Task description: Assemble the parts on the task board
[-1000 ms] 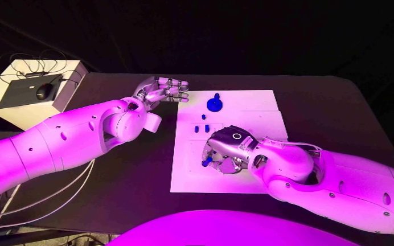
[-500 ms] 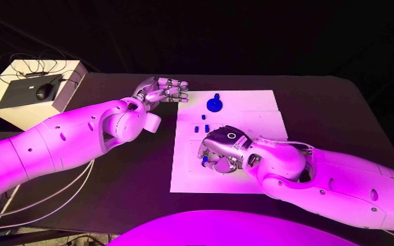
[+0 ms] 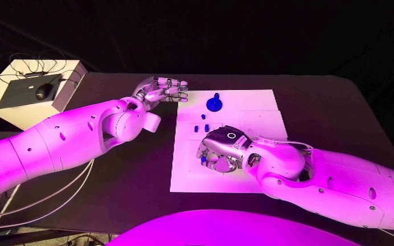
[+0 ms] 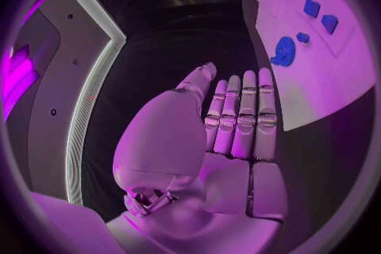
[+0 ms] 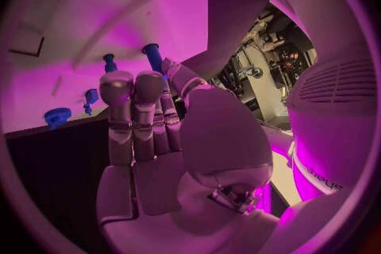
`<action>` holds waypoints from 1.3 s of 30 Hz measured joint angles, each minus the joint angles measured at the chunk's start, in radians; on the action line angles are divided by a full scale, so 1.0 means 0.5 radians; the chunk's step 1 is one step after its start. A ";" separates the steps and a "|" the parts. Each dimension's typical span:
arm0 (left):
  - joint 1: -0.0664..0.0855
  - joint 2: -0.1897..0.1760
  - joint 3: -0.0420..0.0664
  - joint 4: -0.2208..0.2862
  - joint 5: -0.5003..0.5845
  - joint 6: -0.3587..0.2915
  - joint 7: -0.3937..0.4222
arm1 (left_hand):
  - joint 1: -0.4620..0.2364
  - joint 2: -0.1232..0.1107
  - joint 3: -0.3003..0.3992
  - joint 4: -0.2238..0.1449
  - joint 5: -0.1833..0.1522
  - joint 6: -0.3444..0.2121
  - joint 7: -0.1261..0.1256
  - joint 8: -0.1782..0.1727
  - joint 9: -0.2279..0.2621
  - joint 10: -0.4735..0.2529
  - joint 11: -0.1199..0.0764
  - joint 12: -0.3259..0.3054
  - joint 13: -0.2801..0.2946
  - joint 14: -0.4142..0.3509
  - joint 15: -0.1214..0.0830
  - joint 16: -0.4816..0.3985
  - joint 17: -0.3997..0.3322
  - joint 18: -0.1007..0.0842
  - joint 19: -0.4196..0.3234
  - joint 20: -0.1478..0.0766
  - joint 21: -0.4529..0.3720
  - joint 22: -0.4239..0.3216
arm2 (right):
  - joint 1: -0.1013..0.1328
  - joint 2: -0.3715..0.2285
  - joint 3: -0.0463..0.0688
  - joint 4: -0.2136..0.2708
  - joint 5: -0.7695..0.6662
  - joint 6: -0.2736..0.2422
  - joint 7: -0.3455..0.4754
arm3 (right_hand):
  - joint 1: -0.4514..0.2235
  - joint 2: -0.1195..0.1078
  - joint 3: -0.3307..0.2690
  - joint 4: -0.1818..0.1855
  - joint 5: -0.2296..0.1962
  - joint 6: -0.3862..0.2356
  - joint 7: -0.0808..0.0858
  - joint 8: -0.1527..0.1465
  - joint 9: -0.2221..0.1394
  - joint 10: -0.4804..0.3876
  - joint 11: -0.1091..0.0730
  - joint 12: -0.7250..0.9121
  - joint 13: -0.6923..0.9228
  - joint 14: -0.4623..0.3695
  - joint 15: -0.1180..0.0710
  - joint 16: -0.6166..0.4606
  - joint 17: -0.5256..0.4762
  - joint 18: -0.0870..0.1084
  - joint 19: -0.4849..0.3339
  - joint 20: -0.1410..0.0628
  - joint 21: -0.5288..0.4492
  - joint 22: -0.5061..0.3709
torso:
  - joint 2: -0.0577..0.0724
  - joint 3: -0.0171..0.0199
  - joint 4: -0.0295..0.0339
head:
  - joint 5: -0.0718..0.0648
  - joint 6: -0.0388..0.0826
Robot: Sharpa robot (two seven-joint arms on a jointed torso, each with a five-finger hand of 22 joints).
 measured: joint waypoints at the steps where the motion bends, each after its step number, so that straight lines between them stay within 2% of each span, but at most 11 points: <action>1: 0.000 0.000 0.000 0.000 0.000 0.000 0.000 | 0.000 0.000 -0.006 0.006 0.000 0.000 0.000 0.000 0.000 0.000 0.000 0.000 0.000 0.000 0.000 0.000 0.000 0.000 0.000 0.000 0.000 0.000 | 0.000 -0.001 0.000 0.000 0.003 -0.002 0.001 | -0.009 -0.009 -0.018 0.006 0.017 -0.003 -0.003 0.000 0.000 -0.006 -0.006 0.000 0.000 -0.003 0.003 0.000 0.000 0.002 0.000 0.000 -0.008 0.000 | 0.000 0.0000 0.000 | -0.002 -0.001; 4: 0.000 -0.001 0.000 0.000 0.000 0.000 -0.001 | 0.000 0.000 -0.008 0.008 0.000 0.000 0.000 0.000 0.000 0.000 0.000 0.000 0.000 0.000 0.000 0.000 0.000 0.000 0.000 0.000 0.000 -0.002 | -0.002 -0.007 -0.002 0.000 0.011 -0.010 0.005 | -0.042 -0.035 -0.056 0.022 0.030 -0.014 -0.007 0.000 0.000 -0.040 -0.020 0.002 0.000 -0.008 0.006 0.000 0.000 0.021 0.004 0.004 -0.021 0.000 | 0.000 0.0000 0.000 | -0.005 0.001; 8: 0.000 -0.002 0.000 0.000 0.000 0.000 -0.002 | 0.000 0.000 -0.008 0.008 0.000 0.000 0.000 0.000 0.000 0.000 0.000 0.000 0.000 0.000 0.000 0.000 0.000 0.000 0.000 0.000 0.000 -0.002 | -0.007 -0.014 -0.008 -0.001 0.020 -0.016 0.008 | -0.077 -0.069 -0.112 0.044 0.034 -0.032 -0.008 0.000 0.000 -0.130 0.009 0.011 -0.001 -0.007 0.021 0.000 -0.002 0.025 0.003 0.011 -0.061 0.000 | 0.000 0.0000 0.000 | -0.006 0.002; 11: 0.000 -0.004 0.000 0.000 0.001 0.000 -0.003 | 0.000 0.000 -0.011 0.028 0.000 0.000 0.000 0.000 0.000 0.000 0.000 0.000 0.000 0.000 0.000 0.000 0.000 0.000 0.000 0.000 0.000 -0.005 | -0.011 -0.022 -0.010 -0.001 0.027 -0.020 0.012 | -0.086 -0.098 -0.204 0.075 -0.054 -0.042 -0.018 0.000 0.000 -0.177 0.020 0.011 -0.002 -0.008 0.033 0.000 -0.006 0.036 0.004 0.025 -0.093 0.000 | 0.000 0.0002 0.000 | -0.006 0.002; 17: 0.000 -0.005 0.000 0.000 0.002 0.000 -0.004 | 0.000 0.000 -0.011 0.028 0.000 0.000 0.000 0.000 0.000 0.000 0.000 0.000 0.000 0.000 0.000 0.000 0.000 0.000 0.000 0.000 0.000 -0.007 | -0.011 -0.033 -0.009 0.001 0.040 -0.040 0.022 | -0.024 -0.079 -0.388 0.128 -0.069 -0.064 -0.021 0.000 0.000 -0.205 0.026 0.019 -0.002 -0.007 0.034 0.008 -0.021 0.036 0.011 0.032 -0.147 -0.001 | 0.000 0.0002 0.000 | -0.004 -0.002; 18: 0.000 -0.005 0.000 0.000 0.002 0.000 -0.004 | 0.000 0.000 -0.011 0.028 0.000 0.000 0.000 0.000 0.000 0.000 0.000 0.000 0.000 0.000 0.000 0.000 0.000 0.000 0.000 0.000 0.000 -0.007 | -0.011 -0.035 -0.009 0.002 0.042 -0.045 0.023 | -0.009 -0.064 -0.404 0.138 -0.069 -0.064 -0.021 0.000 0.000 -0.211 0.032 0.019 -0.002 -0.007 0.034 0.008 -0.025 0.036 0.011 0.032 -0.159 -0.001 | 0.000 0.0002 0.000 | -0.004 -0.002; 24: 0.000 -0.005 0.000 0.000 0.002 0.000 -0.005 | 0.000 0.000 -0.011 0.028 0.000 0.000 0.000 0.000 0.000 0.000 0.000 0.000 0.000 0.000 0.000 0.000 -0.001 0.000 0.000 0.000 0.000 -0.007 | -0.012 -0.047 -0.009 0.009 0.053 -0.106 0.035 | -0.001 -0.072 -0.435 0.159 -0.069 -0.091 -0.016 0.000 -0.001 -0.269 0.041 0.023 -0.002 -0.011 0.038 0.008 -0.032 0.036 0.011 0.032 -0.226 -0.001 | 0.000 0.0004 0.000 | -0.005 -0.002; 27: 0.000 -0.005 0.000 0.000 0.002 0.000 -0.006 | 0.000 0.000 -0.011 0.028 0.000 0.000 0.000 0.000 0.000 0.000 0.000 0.000 0.000 0.000 0.000 0.000 -0.001 0.000 0.000 0.000 0.000 -0.007 | -0.013 -0.061 -0.009 0.016 0.064 -0.162 0.043 | 0.030 -0.104 -0.455 0.182 -0.057 -0.150 -0.023 0.000 -0.006 -0.413 0.070 0.026 -0.002 -0.033 0.060 -0.002 -0.047 0.050 -0.005 0.047 -0.412 -0.001 | 0.000 0.0004 0.000 | -0.006 0.000; 32: 0.000 -0.004 0.000 -0.001 0.002 0.000 -0.006 | 0.000 0.000 -0.011 0.028 0.000 0.000 0.000 0.000 0.000 0.000 0.000 0.000 0.000 0.000 0.000 0.000 -0.001 0.000 0.000 0.000 0.000 -0.007 | -0.011 -0.118 -0.005 0.038 0.119 -0.276 0.070 | 0.086 -0.202 -0.429 0.359 -0.057 -0.259 -0.028 0.000 -0.006 -0.526 0.090 0.101 -0.003 -0.020 0.079 -0.058 -0.098 0.094 0.000 0.078 -0.668 -0.001 | 0.000 0.0004 0.000 | -0.011 0.004; 37: 0.000 0.000 0.000 -0.004 0.003 0.000 -0.006 | 0.000 0.000 -0.011 0.028 0.000 0.000 0.000 0.000 0.000 0.000 0.000 0.000 0.000 0.000 0.000 0.000 0.000 0.000 0.000 0.000 0.000 -0.009 | 0.031 -0.211 0.008 0.060 0.300 -0.379 0.129 | 0.087 -0.202 -0.456 0.347 -0.041 -0.302 -0.004 0.000 -0.006 -0.471 0.071 0.125 -0.004 -0.010 0.072 -0.058 -0.105 0.095 0.002 0.077 -0.688 -0.001 | -0.003 -0.0002 0.000 | -0.026 0.011; 39: 0.000 0.003 0.000 -0.007 0.003 0.000 -0.006 | 0.000 0.000 -0.019 0.036 0.000 0.000 0.000 0.000 0.000 0.000 0.000 0.000 0.000 0.000 0.000 0.000 0.002 0.000 0.000 0.000 0.000 -0.015 | 0.069 -0.263 0.013 0.068 0.434 -0.413 0.168 | 0.079 -0.144 -0.456 0.318 0.021 -0.266 0.037 0.000 -0.001 -0.339 0.050 0.167 -0.004 0.002 0.061 -0.056 -0.100 0.096 0.008 0.070 -0.575 -0.001 | -0.003 0.0000 0.000 | -0.029 0.016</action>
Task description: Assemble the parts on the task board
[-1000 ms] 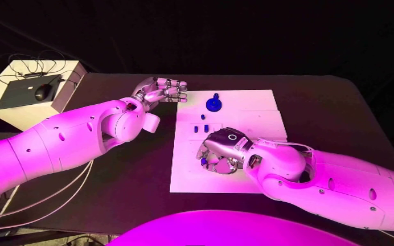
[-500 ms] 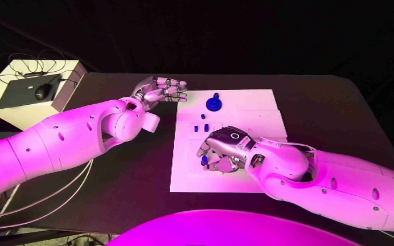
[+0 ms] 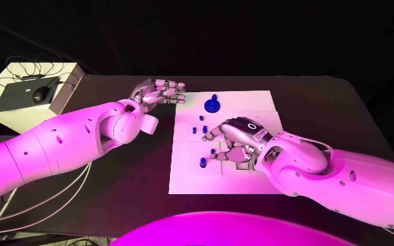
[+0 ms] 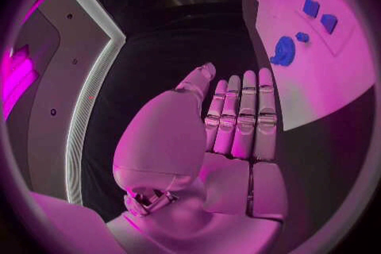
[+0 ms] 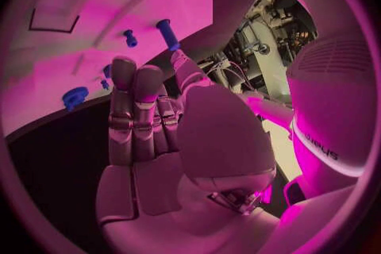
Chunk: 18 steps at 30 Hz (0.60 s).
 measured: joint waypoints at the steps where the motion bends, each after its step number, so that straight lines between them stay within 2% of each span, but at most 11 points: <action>1: 0.000 0.001 0.000 -0.002 0.000 0.000 0.000 | 0.000 0.000 0.000 0.000 0.000 0.000 0.000 0.000 0.000 0.000 0.000 0.000 0.000 0.000 0.000 0.000 0.000 0.000 0.000 0.000 0.000 0.000 | 0.017 -0.026 0.003 0.002 0.065 -0.011 0.016 | -0.006 0.022 0.006 -0.006 0.025 0.023 0.022 0.000 0.003 0.080 -0.013 0.020 0.000 0.010 -0.009 0.015 0.007 0.001 0.003 -0.004 0.072 0.000 | 0.000 0.0002 0.000 | -0.001 0.003; 2: 0.000 0.003 0.000 -0.004 0.000 0.000 0.000 | 0.000 0.000 0.000 0.000 0.000 0.000 0.000 0.000 0.000 0.000 0.000 0.000 0.000 0.000 0.000 0.000 0.000 0.000 0.000 0.000 0.000 0.000 | 0.041 -0.061 0.007 0.003 0.154 -0.021 0.035 | -0.009 0.041 0.011 -0.011 0.040 0.045 0.030 0.000 0.006 0.147 -0.022 0.030 0.000 0.019 -0.016 0.031 0.017 0.001 0.005 -0.009 0.130 0.000 | -0.001 0.0004 0.000 | -0.004 0.006; 4: 0.000 0.005 0.000 -0.005 0.000 0.000 0.000 | 0.000 0.000 0.000 0.000 0.000 0.000 0.000 0.000 0.000 0.000 0.000 0.000 0.000 0.000 0.000 0.000 0.000 0.000 0.000 0.000 0.000 0.000 | 0.070 -0.103 0.009 0.002 0.268 -0.030 0.056 | -0.030 0.064 0.023 -0.023 0.062 0.092 0.017 0.016 0.009 0.272 -0.051 0.030 0.004 0.009 -0.032 0.057 0.034 -0.004 -0.004 -0.021 0.205 0.000 | -0.001 0.0004 -0.001 | -0.007 0.012; 8: 0.000 0.012 0.000 -0.012 0.000 0.001 0.000 | 0.000 0.000 0.000 0.000 0.000 0.000 0.000 0.000 0.000 0.000 0.000 0.000 0.000 0.000 0.000 0.000 0.000 0.000 0.000 0.000 0.000 0.000 | 0.154 -0.210 0.013 -0.015 0.558 -0.022 0.085 | -0.052 0.091 -0.002 -0.066 0.063 0.132 -0.009 0.024 0.014 0.358 -0.039 0.059 0.055 0.007 -0.065 0.103 0.076 -0.065 -0.001 -0.066 0.319 0.001 | -0.002 0.0004 -0.002 | -0.020 0.022; 10: 0.000 0.015 0.000 -0.013 0.000 0.001 0.000 | 0.000 0.000 0.000 0.000 0.000 0.000 0.000 0.000 0.000 0.000 0.000 0.000 0.000 0.000 0.000 0.000 0.000 0.000 0.000 0.000 0.000 -0.003 | 0.188 -0.260 0.015 -0.033 0.681 -0.001 0.086 | -0.091 0.119 -0.053 -0.087 0.117 0.169 -0.032 0.047 0.029 0.386 -0.044 0.175 0.180 0.008 -0.092 0.118 0.090 -0.079 -0.006 -0.087 0.371 0.001 | -0.003 0.0008 -0.003 | -0.030 0.027; 12: 0.000 0.018 0.000 -0.014 0.000 0.002 0.000 | 0.000 0.000 0.000 0.000 0.000 0.000 0.000 0.000 0.000 0.000 0.000 0.000 0.000 0.000 0.000 0.000 0.000 0.000 0.000 0.000 0.000 -0.004 | 0.223 -0.320 0.015 -0.055 0.813 0.049 0.073 | -0.199 0.144 -0.151 -0.079 0.143 0.199 -0.062 0.070 0.062 0.406 -0.064 0.405 0.454 0.010 -0.111 0.118 0.090 -0.095 -0.006 -0.116 0.420 0.001 | -0.004 -0.0006 -0.003 | -0.042 0.033; 13: 0.000 0.020 0.000 -0.015 0.000 0.002 0.001 | 0.000 0.000 0.000 0.000 0.000 0.000 0.000 0.000 0.000 0.000 0.000 0.000 0.000 0.000 0.000 0.000 0.000 0.000 0.000 0.000 0.000 -0.004 | 0.236 -0.343 0.015 -0.065 0.863 0.079 0.060 | -0.264 0.170 -0.197 -0.058 0.139 0.206 -0.077 0.085 0.092 0.396 -0.106 0.563 0.643 0.009 -0.119 0.125 0.090 -0.110 -0.005 -0.133 0.447 0.001 | -0.005 -0.0006 -0.003 | -0.056 0.037; 14: 0.000 0.021 0.000 -0.017 0.000 0.002 0.002 | 0.000 0.000 0.000 0.000 0.000 0.000 0.000 0.000 0.000 0.000 0.000 0.000 0.000 0.000 0.000 0.000 0.000 0.000 0.000 0.000 0.000 -0.004 | 0.247 -0.366 0.015 -0.074 0.912 0.114 0.041 | -0.316 0.218 -0.240 -0.038 0.139 0.211 -0.082 0.111 0.148 0.355 -0.172 0.757 0.887 -0.002 -0.131 0.143 0.097 -0.113 0.000 -0.144 0.489 0.001 | -0.006 -0.0015 -0.003 | -0.067 0.040; 15: 0.000 0.023 0.000 -0.019 0.000 0.002 0.003 | 0.000 0.000 0.000 0.000 0.000 0.000 0.000 0.000 0.000 0.000 0.000 0.000 0.000 0.000 0.000 0.000 0.000 0.000 0.000 0.000 0.000 -0.004 | 0.259 -0.394 0.015 -0.086 0.969 0.165 0.008 | -0.353 0.255 -0.275 -0.018 0.147 0.216 -0.094 0.140 0.204 0.324 -0.200 0.895 1.068 -0.008 -0.143 0.162 0.106 -0.127 0.006 -0.151 0.529 0.001 | -0.006 -0.0017 -0.003 | -0.077 0.042; 16: 0.000 0.024 0.000 -0.020 0.000 0.002 0.003 | 0.000 0.000 0.000 0.000 0.000 0.000 0.000 0.000 0.000 0.000 0.000 0.000 0.000 0.000 0.000 0.000 0.000 0.000 0.000 0.000 0.000 -0.004 | 0.265 -0.413 0.014 -0.094 1.007 0.205 -0.020 | -0.382 0.283 -0.320 0.003 0.148 0.206 -0.110 0.176 0.289 0.266 -0.216 1.021 1.254 -0.007 -0.148 0.192 0.122 -0.142 0.009 -0.154 0.572 0.001 | -0.007 -0.0029 -0.003 | -0.091 0.045; 18: 0.000 0.026 0.000 -0.021 0.000 0.002 0.005 | 0.000 0.000 0.000 0.000 0.000 0.000 0.000 0.000 0.000 0.000 0.000 0.000 0.000 0.000 0.000 0.000 0.002 0.000 0.000 0.000 0.000 -0.005 | 0.274 -0.453 0.009 -0.104 1.080 0.306 -0.097 | -0.440 0.316 -0.363 0.037 0.140 0.211 -0.133 0.249 0.434 0.236 -0.229 1.134 1.441 -0.009 -0.149 0.248 0.161 -0.142 0.009 -0.155 0.651 0.001 | -0.009 -0.0038 -0.003 | -0.111 0.049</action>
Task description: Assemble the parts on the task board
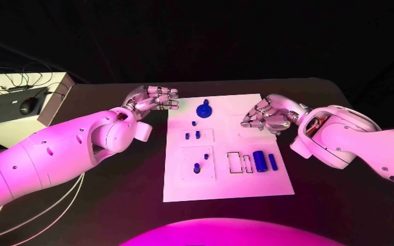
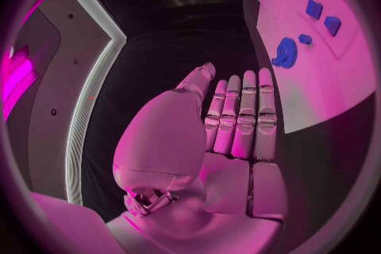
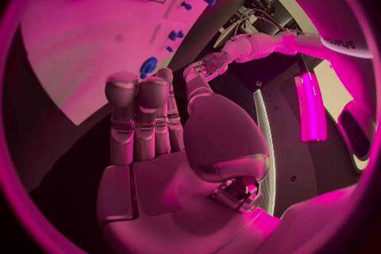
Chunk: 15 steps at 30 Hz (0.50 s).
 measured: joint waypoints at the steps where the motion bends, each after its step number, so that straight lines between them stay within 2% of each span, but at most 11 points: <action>1: 0.000 0.001 0.000 -0.001 0.000 0.000 0.001 | 0.000 0.000 0.000 0.000 0.000 0.000 0.000 0.000 0.000 0.000 0.000 0.000 0.000 0.000 0.000 0.000 0.000 0.000 0.000 0.000 0.000 0.000 | 0.002 -0.016 -0.003 -0.001 0.024 0.049 -0.039 | -0.008 0.008 -0.018 0.002 0.031 -0.013 -0.012 0.045 0.100 -0.014 -0.007 0.036 0.082 -0.001 -0.001 0.037 0.032 0.000 -0.007 -0.007 0.038 0.000 | -0.001 -0.0002 0.000 | -0.009 0.002; 3: 0.000 0.003 0.000 -0.004 0.000 0.000 0.001 | 0.000 0.000 0.000 0.000 0.000 0.000 0.000 0.000 0.000 0.000 0.000 0.000 0.000 0.000 0.000 0.000 0.000 0.000 0.000 0.000 0.000 0.000 | 0.007 -0.048 -0.009 0.001 0.057 0.150 -0.131 | -0.036 0.037 -0.041 0.009 0.072 -0.053 -0.034 0.119 0.295 -0.027 -0.019 0.051 0.185 -0.010 -0.010 0.081 0.085 0.000 -0.006 -0.007 0.072 0.000 | -0.003 -0.0002 -0.002 | -0.032 0.007; 4: 0.000 0.003 0.000 -0.005 0.000 0.000 0.001 | 0.000 0.000 0.000 0.000 0.000 0.000 0.000 0.000 0.000 0.000 0.000 0.000 0.000 0.000 0.000 0.000 0.000 0.000 0.000 0.000 0.000 0.000 | 0.008 -0.067 -0.012 0.005 0.069 0.216 -0.199 | -0.043 0.044 -0.041 0.009 0.176 -0.068 -0.048 0.165 0.401 -0.031 -0.024 0.052 0.221 -0.010 -0.010 0.102 0.119 0.000 -0.006 -0.007 0.079 0.000 | -0.004 -0.0002 -0.002 | -0.043 0.007; 5: 0.000 0.003 0.000 -0.005 0.000 0.000 0.002 | 0.000 0.000 0.000 0.000 0.000 0.000 0.000 0.000 0.000 0.000 0.000 0.000 0.000 0.000 0.000 0.000 0.000 0.000 0.000 0.000 0.000 0.000 | 0.009 -0.079 -0.015 0.009 0.074 0.266 -0.253 | -0.044 0.044 -0.041 0.009 0.244 -0.092 -0.053 0.200 0.491 -0.032 -0.027 0.045 0.243 -0.015 -0.015 0.122 0.154 0.000 -0.006 -0.007 0.085 0.000 | -0.007 -0.0002 -0.004 | -0.057 0.009; 7: 0.000 0.000 -0.001 -0.003 0.000 0.000 0.002 | 0.000 0.000 0.000 0.000 0.000 0.000 0.000 0.000 0.000 0.000 0.000 0.000 0.000 0.000 0.000 0.000 0.000 0.000 0.000 0.000 0.000 -0.001 | 0.009 -0.103 -0.024 0.024 0.075 0.375 -0.375 | -0.067 0.067 -0.044 0.019 0.282 -0.139 -0.061 0.232 0.657 -0.019 -0.032 0.014 0.290 -0.015 -0.015 0.176 0.253 0.000 -0.006 -0.007 0.087 0.000 | -0.010 0.0000 -0.008 | -0.074 0.009; 8: 0.000 -0.002 -0.001 -0.002 0.000 0.000 0.002 | 0.000 0.000 0.000 0.000 0.000 0.000 0.000 0.000 0.000 0.000 0.000 0.000 0.000 0.000 0.000 0.000 0.000 0.000 0.000 0.000 0.000 -0.002 | 0.009 -0.111 -0.027 0.031 0.074 0.419 -0.423 | -0.070 0.070 -0.043 0.033 0.282 -0.145 -0.062 0.232 0.709 -0.006 -0.030 0.008 0.314 -0.015 -0.015 0.207 0.306 0.000 -0.006 -0.007 0.087 0.000 | -0.013 -0.0002 -0.010 | -0.081 0.010; 12: 0.000 -0.004 -0.001 -0.001 0.000 -0.001 0.002 | 0.000 0.000 0.000 0.000 0.000 0.000 0.000 0.000 0.000 0.000 0.000 0.000 0.000 0.000 0.000 0.000 0.000 0.000 0.000 0.000 0.000 -0.002 | 0.011 -0.154 -0.034 0.057 0.046 0.574 -0.608 | -0.106 0.083 -0.035 0.041 0.239 -0.142 -0.065 0.215 0.843 0.013 -0.034 0.008 0.390 -0.015 -0.015 0.251 0.413 0.000 -0.006 -0.007 0.087 0.000 | -0.021 -0.0002 -0.017 | -0.094 0.005; 14: 0.000 -0.002 -0.001 -0.001 0.000 -0.001 0.002 | 0.000 0.000 0.000 0.000 0.000 0.000 0.000 0.000 0.000 0.000 0.000 0.000 0.000 0.000 0.000 0.000 0.000 0.000 0.000 0.000 0.000 -0.002 | 0.011 -0.171 -0.040 0.065 0.026 0.629 -0.679 | -0.151 0.068 -0.043 0.050 0.229 -0.135 -0.072 0.203 0.903 0.021 -0.038 0.009 0.426 -0.015 -0.015 0.262 0.446 0.000 -0.006 -0.007 0.087 0.000 | -0.023 0.0000 -0.019 | -0.095 0.000; 15: 0.000 -0.002 -0.001 -0.002 0.000 -0.001 0.002 | 0.000 0.000 0.000 0.000 0.000 0.000 0.000 0.000 0.000 0.000 0.000 0.000 0.000 0.000 0.000 0.000 0.000 0.000 0.000 0.000 0.000 -0.002 | 0.011 -0.177 -0.043 0.069 0.017 0.648 -0.704 | -0.182 0.062 -0.049 0.056 0.217 -0.135 -0.072 0.195 0.958 0.035 -0.038 0.023 0.457 -0.015 -0.015 0.272 0.473 0.000 -0.006 -0.007 0.087 0.000 | -0.026 -0.0010 -0.020 | -0.095 -0.005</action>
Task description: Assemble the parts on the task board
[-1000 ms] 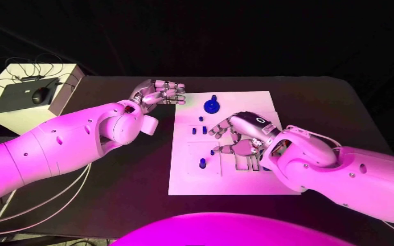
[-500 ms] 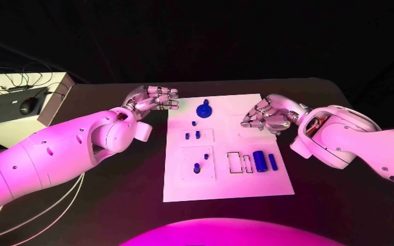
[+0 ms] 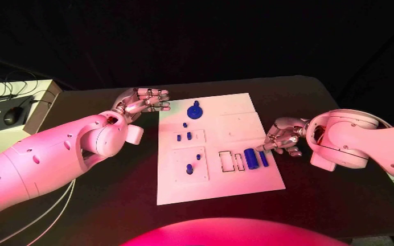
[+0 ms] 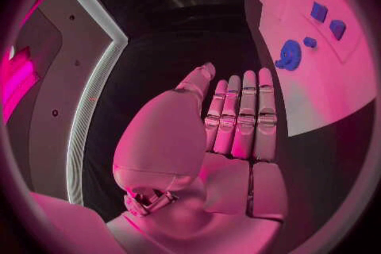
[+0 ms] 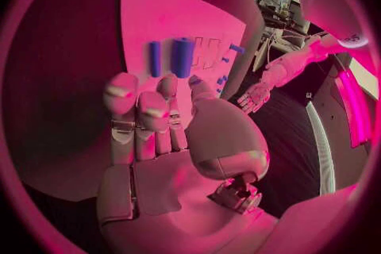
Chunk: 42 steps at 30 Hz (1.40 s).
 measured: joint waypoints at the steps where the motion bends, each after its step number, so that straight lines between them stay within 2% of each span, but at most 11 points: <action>1: 0.000 0.001 0.000 -0.001 0.000 0.000 0.000 | 0.000 0.000 0.000 0.000 0.000 0.000 0.000 0.000 0.000 0.000 0.000 0.000 0.000 0.000 0.000 0.000 0.000 0.000 0.000 0.000 0.000 0.000 | 0.000 -0.005 -0.003 0.004 -0.011 0.018 -0.023 | -0.023 -0.005 -0.003 0.003 -0.010 0.004 -0.004 -0.003 0.048 0.011 -0.003 0.019 0.029 0.001 -0.001 0.015 0.028 0.000 0.000 0.000 0.017 0.000 | -0.001 -0.0004 -0.001 | 0.000 -0.002; 5: 0.000 0.002 0.000 -0.001 0.000 0.000 0.000 | 0.000 0.000 0.000 0.000 0.000 0.000 0.000 0.000 0.000 0.000 0.000 0.000 0.000 0.000 0.000 0.000 0.000 0.000 0.000 0.000 0.000 0.000 | 0.000 -0.015 -0.011 0.033 -0.067 0.084 -0.096 | -0.083 -0.024 -0.022 0.033 -0.037 0.008 -0.024 0.033 0.245 0.029 -0.008 0.101 0.119 0.011 -0.011 0.087 0.152 0.000 0.000 -0.014 0.123 0.000 | -0.004 -0.0021 -0.003 | 0.000 -0.012; 6: 0.000 0.003 0.000 -0.001 0.000 0.000 0.000 | 0.000 0.000 0.000 0.000 0.000 0.000 0.000 0.000 0.000 0.000 0.000 0.000 0.000 0.000 0.000 0.000 0.000 0.000 0.000 0.000 0.000 0.000 | 0.000 -0.014 -0.013 0.043 -0.088 0.101 -0.112 | -0.083 -0.023 -0.016 0.039 -0.037 0.006 -0.027 0.036 0.284 0.029 -0.008 0.110 0.132 0.011 -0.011 0.094 0.172 -0.016 0.000 -0.014 0.139 0.000 | -0.004 -0.0025 -0.003 | 0.000 -0.013; 7: 0.000 0.003 0.000 -0.001 0.000 0.000 -0.001 | 0.000 0.000 0.000 0.000 0.000 0.000 0.000 0.000 0.000 0.000 0.000 0.000 0.000 0.000 0.000 0.000 0.000 0.000 0.000 0.000 0.000 0.000 | 0.000 -0.012 -0.015 0.050 -0.105 0.111 -0.121 | -0.092 -0.032 -0.019 0.047 -0.037 0.006 -0.027 0.033 0.315 0.032 -0.011 0.111 0.142 0.011 -0.011 0.094 0.193 -0.030 0.000 -0.014 0.156 0.000 | -0.004 -0.0025 -0.003 | 0.000 -0.014; 10: -0.001 0.002 0.000 -0.001 0.000 0.000 -0.001 | 0.000 0.000 -0.009 0.008 0.000 0.000 0.000 0.000 0.000 0.000 0.000 0.000 0.000 0.000 0.000 0.000 0.000 0.000 0.007 0.007 0.000 -0.005 | 0.000 0.002 -0.019 0.068 -0.162 0.138 -0.148 | -0.104 -0.044 -0.018 0.067 -0.041 0.005 -0.027 -0.009 0.365 0.032 -0.011 0.119 0.157 0.020 -0.009 0.097 0.230 -0.030 0.000 -0.014 0.202 0.000 | -0.004 -0.0025 -0.003 | -0.003 -0.019; 13: -0.001 0.001 0.000 0.000 0.000 0.000 -0.001 | 0.000 0.000 -0.008 0.009 0.000 0.000 0.000 0.000 0.000 0.000 0.000 0.000 0.000 0.000 0.000 0.000 0.000 0.000 0.007 0.007 0.000 -0.005 | -0.001 0.022 -0.024 0.080 -0.216 0.155 -0.167 | -0.125 -0.049 -0.031 0.086 -0.048 0.005 -0.027 -0.016 0.374 0.032 -0.011 0.119 0.158 0.023 -0.007 0.102 0.244 -0.030 0.000 -0.014 0.211 0.000 | -0.003 -0.0023 -0.002 | -0.007 -0.022; 15: -0.001 0.000 0.000 0.000 0.000 0.000 -0.001 | 0.000 0.000 -0.008 0.008 0.000 0.000 0.000 0.000 0.000 0.000 0.000 0.000 0.000 0.000 0.000 0.000 0.000 0.000 0.007 0.007 0.000 -0.004 | -0.001 0.033 -0.026 0.087 -0.250 0.160 -0.176 | -0.141 -0.065 -0.047 0.125 -0.048 0.005 -0.027 -0.045 0.390 0.032 -0.011 0.119 0.163 0.023 -0.007 0.102 0.260 -0.030 0.000 -0.014 0.233 0.000 | -0.002 -0.0021 -0.002 | -0.008 -0.026; 22: -0.001 -0.005 0.000 0.001 0.000 -0.001 -0.002 | 0.000 0.000 -0.008 0.008 0.000 0.000 0.000 0.000 0.000 0.000 0.000 0.000 0.000 0.000 0.000 0.000 0.001 0.000 0.007 0.007 0.000 -0.008 | -0.005 0.077 -0.033 0.100 -0.361 0.157 -0.195 | -0.149 -0.058 -0.158 0.196 -0.028 0.013 -0.019 -0.089 0.401 0.032 -0.011 0.119 0.163 0.023 -0.007 0.102 0.289 -0.030 0.000 -0.014 0.248 -0.001 | -0.001 -0.0023 -0.002 | -0.012 -0.032; 27: -0.001 -0.006 0.000 0.002 0.000 -0.001 -0.002 | 0.000 0.000 -0.008 0.008 0.000 0.000 0.000 0.000 0.000 0.000 0.000 0.000 0.000 0.000 0.000 0.000 0.001 0.000 0.007 0.007 0.000 -0.008 | -0.014 0.104 -0.036 0.095 -0.410 0.151 -0.200 | -0.149 -0.058 -0.166 0.203 -0.020 0.013 -0.019 -0.089 0.404 0.032 -0.011 0.119 0.163 0.028 -0.001 0.102 0.295 -0.030 0.000 -0.014 0.264 -0.001 | 0.000 -0.0021 -0.001 | -0.011 -0.036; 31: -0.001 -0.006 0.000 0.003 0.000 -0.001 -0.004 | 0.000 0.000 -0.008 0.008 0.000 0.000 0.000 0.000 0.000 0.000 0.000 0.000 0.000 0.000 0.000 0.000 0.001 0.000 0.007 0.007 0.000 -0.011 | -0.027 0.130 -0.038 0.087 -0.442 0.146 -0.204 | -0.148 -0.058 -0.171 0.209 -0.016 0.013 -0.019 -0.089 0.406 0.032 -0.011 0.119 0.164 0.030 0.001 0.102 0.297 -0.030 0.000 -0.014 0.277 -0.001 | 0.000 -0.0021 -0.001 | 0.002 -0.039; 42: -0.002 -0.008 0.000 0.008 0.001 0.000 -0.006 | 0.000 0.000 -0.014 0.014 0.000 0.000 0.000 0.000 0.000 0.000 0.000 0.000 0.000 0.000 0.000 0.000 0.001 0.000 0.007 0.007 0.000 -0.014 | -0.068 0.214 -0.040 0.034 -0.511 0.131 -0.207 | -0.148 -0.058 -0.182 0.220 -0.016 0.013 -0.019 -0.089 0.413 0.032 -0.011 0.119 0.164 0.030 0.001 0.102 0.301 -0.030 -0.001 -0.014 0.287 0.000 | -0.001 -0.0015 -0.001 | 0.005 -0.042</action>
